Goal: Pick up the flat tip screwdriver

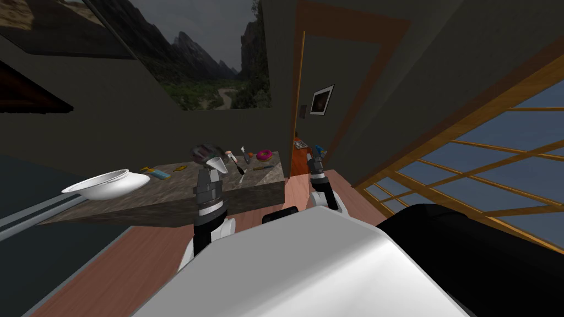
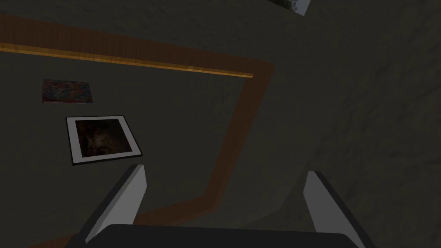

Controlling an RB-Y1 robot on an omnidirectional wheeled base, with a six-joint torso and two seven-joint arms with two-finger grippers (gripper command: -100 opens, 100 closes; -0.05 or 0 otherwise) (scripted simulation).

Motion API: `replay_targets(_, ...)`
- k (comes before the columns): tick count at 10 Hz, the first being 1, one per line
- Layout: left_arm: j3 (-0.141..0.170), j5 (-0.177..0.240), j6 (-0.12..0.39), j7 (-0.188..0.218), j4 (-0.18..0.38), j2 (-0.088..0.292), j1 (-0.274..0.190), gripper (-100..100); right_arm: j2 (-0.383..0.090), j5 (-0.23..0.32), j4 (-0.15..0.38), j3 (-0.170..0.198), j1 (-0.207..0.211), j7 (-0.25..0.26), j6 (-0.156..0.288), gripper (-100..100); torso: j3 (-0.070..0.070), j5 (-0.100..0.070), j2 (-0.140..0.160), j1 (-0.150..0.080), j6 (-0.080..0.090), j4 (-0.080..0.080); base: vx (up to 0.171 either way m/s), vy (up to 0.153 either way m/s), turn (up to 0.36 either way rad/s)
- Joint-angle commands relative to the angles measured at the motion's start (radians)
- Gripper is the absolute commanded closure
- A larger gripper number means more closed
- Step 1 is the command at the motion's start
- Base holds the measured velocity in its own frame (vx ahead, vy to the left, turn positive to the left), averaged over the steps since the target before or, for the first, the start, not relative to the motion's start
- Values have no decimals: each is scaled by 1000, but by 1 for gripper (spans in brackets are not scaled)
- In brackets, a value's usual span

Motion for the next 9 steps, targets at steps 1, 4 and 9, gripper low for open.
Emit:
replay_targets(1, 10, 1, 14, -2, 6, 38, -1, -100, 0, 0, 0, 0, 0, 0, 0, 0, 0, 0, 0, 0, 0, 0, -6, 33, -35)
replay_targets(4, 31, 4, 46, -7, 20, 89, -3, -100, 0, 0, 0, 0, 0, 0, 0, 0, 1, 1, 1, 5, 0, 0, -18, 73, -53)
replay_targets(9, 92, 9, 140, -19, 60, 181, -10, -100, 0, 0, 0, 0, 0, 0, 0, 0, 1, 2, 2, 8, 0, 1, -31, 110, -79)
